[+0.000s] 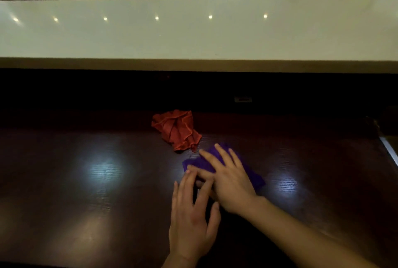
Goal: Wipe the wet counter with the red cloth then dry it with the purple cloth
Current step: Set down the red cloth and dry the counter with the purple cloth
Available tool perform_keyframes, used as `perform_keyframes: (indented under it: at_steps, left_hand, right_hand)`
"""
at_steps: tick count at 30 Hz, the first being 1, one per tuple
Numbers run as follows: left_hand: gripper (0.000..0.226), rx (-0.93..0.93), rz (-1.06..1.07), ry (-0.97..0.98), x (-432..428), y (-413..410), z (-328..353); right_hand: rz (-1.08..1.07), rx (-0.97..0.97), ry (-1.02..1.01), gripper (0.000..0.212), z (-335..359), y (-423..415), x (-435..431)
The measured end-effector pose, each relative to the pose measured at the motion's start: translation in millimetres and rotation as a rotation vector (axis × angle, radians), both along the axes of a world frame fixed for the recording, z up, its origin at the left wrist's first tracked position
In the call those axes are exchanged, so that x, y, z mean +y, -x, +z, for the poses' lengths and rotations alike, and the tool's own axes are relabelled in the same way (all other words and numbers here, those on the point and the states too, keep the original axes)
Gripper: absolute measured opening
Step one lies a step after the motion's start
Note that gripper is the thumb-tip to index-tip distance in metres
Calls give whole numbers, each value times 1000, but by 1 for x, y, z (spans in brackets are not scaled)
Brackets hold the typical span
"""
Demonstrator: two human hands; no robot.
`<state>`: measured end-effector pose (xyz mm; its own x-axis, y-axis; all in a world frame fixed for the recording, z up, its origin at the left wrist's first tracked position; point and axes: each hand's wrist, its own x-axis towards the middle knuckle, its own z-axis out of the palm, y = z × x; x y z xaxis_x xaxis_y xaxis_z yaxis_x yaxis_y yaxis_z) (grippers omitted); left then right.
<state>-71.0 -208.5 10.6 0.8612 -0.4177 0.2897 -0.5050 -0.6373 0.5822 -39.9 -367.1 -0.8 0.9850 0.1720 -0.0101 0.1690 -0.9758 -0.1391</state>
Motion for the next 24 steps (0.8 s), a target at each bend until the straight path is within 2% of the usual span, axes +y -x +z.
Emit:
perform_keyframes:
  at_steps: [4, 7, 10, 12, 15, 17, 19, 21, 24]
  left_hand:
    - [55, 20, 24, 55, 2, 1, 0]
    - [51, 24, 31, 61, 1, 1, -1]
    - [52, 25, 59, 14, 1, 1, -3]
    - [53, 21, 54, -55, -1, 1, -5]
    - [52, 17, 26, -184, -5, -1, -5]
    - [50, 27, 30, -245, -6, -2, -5]
    - [50, 43, 22, -271, -5, -2, -5]
    - [49, 49, 16, -294, -5, -3, -5]
    - [48, 52, 21, -328, -5, -3, -7]
  right_hand:
    - [-220, 65, -33, 47, 16, -60, 30]
    - [-169, 32, -49, 49, 8, -43, 23]
    - [-123, -83, -24, 50, -1, 1, -25]
    - [-263, -58, -6, 49, 1, -5, -59]
    - [-533, 25, -9, 48, 13, -56, -73]
    - [-601, 69, -23, 49, 20, -76, -64]
    - [-518, 36, -5, 48, 12, -58, -49]
    - [-318, -55, 16, 47, -2, -10, -40]
    - [-133, -13, 47, 48, -5, 37, -78]
